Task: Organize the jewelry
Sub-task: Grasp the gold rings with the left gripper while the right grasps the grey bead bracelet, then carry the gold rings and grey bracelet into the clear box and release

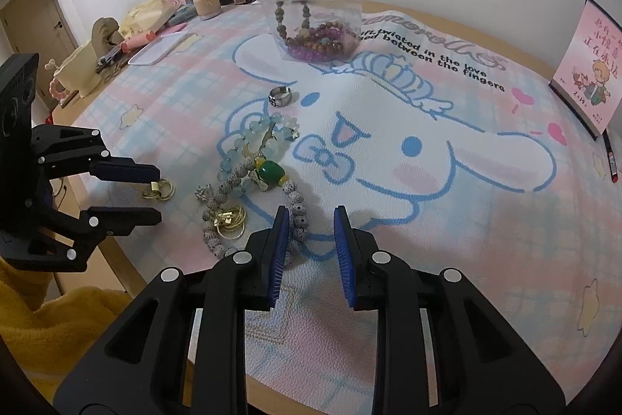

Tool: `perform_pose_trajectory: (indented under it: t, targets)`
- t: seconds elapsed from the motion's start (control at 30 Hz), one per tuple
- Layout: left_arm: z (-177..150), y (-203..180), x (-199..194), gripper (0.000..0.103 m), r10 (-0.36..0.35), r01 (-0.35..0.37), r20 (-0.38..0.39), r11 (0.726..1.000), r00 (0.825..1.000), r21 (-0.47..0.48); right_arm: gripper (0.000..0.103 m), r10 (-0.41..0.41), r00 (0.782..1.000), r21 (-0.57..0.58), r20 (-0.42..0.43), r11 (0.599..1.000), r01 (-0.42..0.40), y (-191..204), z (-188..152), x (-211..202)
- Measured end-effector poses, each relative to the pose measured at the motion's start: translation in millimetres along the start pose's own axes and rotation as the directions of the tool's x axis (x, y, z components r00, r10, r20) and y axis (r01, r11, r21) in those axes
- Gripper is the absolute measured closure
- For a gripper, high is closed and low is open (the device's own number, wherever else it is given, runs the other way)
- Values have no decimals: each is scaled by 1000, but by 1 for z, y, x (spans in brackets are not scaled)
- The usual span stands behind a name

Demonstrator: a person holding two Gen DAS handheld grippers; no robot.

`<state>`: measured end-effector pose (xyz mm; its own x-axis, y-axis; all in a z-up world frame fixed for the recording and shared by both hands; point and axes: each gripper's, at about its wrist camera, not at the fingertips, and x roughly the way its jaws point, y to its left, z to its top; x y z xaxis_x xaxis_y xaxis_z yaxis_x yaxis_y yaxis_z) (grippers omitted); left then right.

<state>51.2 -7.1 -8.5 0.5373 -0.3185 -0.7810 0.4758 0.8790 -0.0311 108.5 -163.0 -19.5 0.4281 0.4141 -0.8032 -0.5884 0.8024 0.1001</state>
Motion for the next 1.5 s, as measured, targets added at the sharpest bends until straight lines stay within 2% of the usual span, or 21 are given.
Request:
perform_pose_trajectory:
  t: [0.2,0.33,0.43,0.57,0.73,1.03,1.37,1.5]
  targets:
    - [-2,1,0,72,-3,4,20,1000,1000,-13,94,37,999,19,5,999,-38,0,-1,0]
    - [-4,5,-1,88,29,-28,34,999,999,-16,95,22,1000,6,7,1000,-22,4,-1,0]
    - [-4,10,-2,89,7,-5,38,999,999,-42,95,26,1000,15,10,1000,-26,3,-1,0]
    - [-3,10,-3,90,32,-30,48,999,998,-38,95,23,1000,11,18,1000,-23,5,-2,-2]
    - [-1,11,-11,92,27,-24,69,999,997,-46,95,31,999,5,37,999,-32,6,1,-10]
    - [12,13,-34,92,21,-14,141,999,990,-49,95,64,990,-60,128,997,-57,19,12,-48]
    - [34,12,-53,92,26,-22,203,1000,979,-20,95,68,971,-94,229,994,-48,30,31,-85]
    - [49,19,-61,92,10,-5,233,1000,972,-22,95,59,962,-108,268,994,-31,32,45,-96]
